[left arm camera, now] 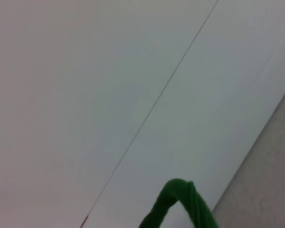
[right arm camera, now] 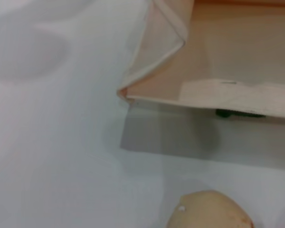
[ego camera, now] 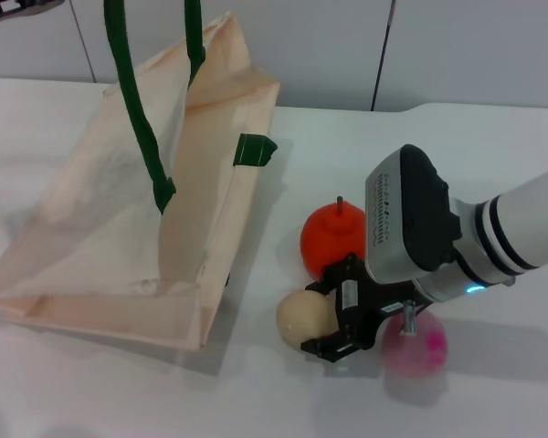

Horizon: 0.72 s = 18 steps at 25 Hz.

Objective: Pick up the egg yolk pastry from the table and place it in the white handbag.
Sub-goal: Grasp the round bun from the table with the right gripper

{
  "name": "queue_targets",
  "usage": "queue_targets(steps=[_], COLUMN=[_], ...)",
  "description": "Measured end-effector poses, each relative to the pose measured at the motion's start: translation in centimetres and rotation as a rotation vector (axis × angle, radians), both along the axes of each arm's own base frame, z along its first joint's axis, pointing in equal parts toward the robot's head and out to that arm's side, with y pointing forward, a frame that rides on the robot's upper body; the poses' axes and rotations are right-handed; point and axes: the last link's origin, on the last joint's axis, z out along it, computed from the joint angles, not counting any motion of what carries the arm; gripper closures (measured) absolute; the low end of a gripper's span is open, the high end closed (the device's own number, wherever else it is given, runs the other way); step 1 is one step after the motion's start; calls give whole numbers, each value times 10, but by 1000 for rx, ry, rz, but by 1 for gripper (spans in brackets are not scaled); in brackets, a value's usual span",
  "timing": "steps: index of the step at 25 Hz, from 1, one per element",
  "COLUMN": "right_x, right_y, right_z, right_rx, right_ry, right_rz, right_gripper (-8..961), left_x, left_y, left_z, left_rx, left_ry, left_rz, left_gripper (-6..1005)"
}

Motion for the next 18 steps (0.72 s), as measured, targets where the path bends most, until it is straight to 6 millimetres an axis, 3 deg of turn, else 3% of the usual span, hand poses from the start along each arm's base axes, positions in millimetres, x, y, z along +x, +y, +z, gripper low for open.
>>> queue_targets(steps=[6,18], right_x=[-2,-3], right_y=[0,1], right_z=[-1,-2], right_rx=[-3,3], right_ry=[6,7], right_rz=[4,11], right_gripper=[140,316], left_x=[0,-1], left_y=[0,1], left_z=[0,-3], left_rx=[2,-6], left_ry=[1,-9], left_rz=[1,0], left_gripper=[811,805])
